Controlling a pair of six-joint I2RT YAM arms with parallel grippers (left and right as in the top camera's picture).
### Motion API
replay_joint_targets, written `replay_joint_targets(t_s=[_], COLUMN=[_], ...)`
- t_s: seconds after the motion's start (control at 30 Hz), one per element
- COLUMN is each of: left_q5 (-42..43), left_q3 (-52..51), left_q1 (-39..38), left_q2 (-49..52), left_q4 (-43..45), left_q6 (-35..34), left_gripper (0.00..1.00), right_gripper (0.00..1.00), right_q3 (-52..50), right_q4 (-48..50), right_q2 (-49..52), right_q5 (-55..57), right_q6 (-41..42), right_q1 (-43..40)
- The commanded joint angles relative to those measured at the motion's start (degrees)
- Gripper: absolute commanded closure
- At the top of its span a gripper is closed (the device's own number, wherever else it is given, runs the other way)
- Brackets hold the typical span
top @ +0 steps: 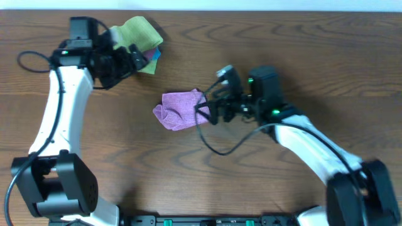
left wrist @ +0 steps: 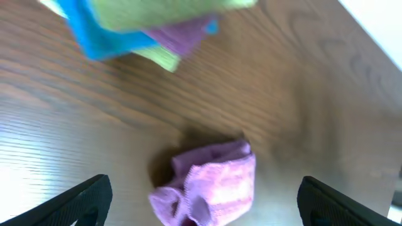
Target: Fold the cloth
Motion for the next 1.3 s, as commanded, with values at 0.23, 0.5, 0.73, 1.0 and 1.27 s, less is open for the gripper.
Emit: replay_joint_targets(t_s=[0.23, 0.5, 0.73, 1.0, 1.27], left_q5=[3.0, 3.0, 3.0, 2.9, 2.6], left_q3=[1.4, 1.4, 1.4, 1.4, 1.4], left_q1=[6.8, 6.9, 6.9, 6.9, 6.9], left_q2=[-1.3, -1.3, -1.3, -1.3, -1.3], left_q4=[-0.1, 0.1, 0.1, 0.1, 0.1], left_q6=[0.2, 0.6, 0.6, 0.7, 0.7], left_gripper=[0.05, 0.05, 0.04, 0.05, 0.04], right_gripper=[0.01, 0.01, 0.01, 0.01, 0.01], right_q3=[-0.4, -0.3, 1.0, 5.4, 6.3], right_q4=[15.2, 20.4, 23.1, 24.2, 24.3], right_q2=[12.6, 16.2, 19.9, 22.9, 22.9], right_q5=[-6.0, -7.0, -6.8, -9.9, -11.8], right_q6=[16.0, 18.1, 19.2, 19.8, 19.8], right_q1=[8.0, 10.4, 10.8, 13.3, 15.7])
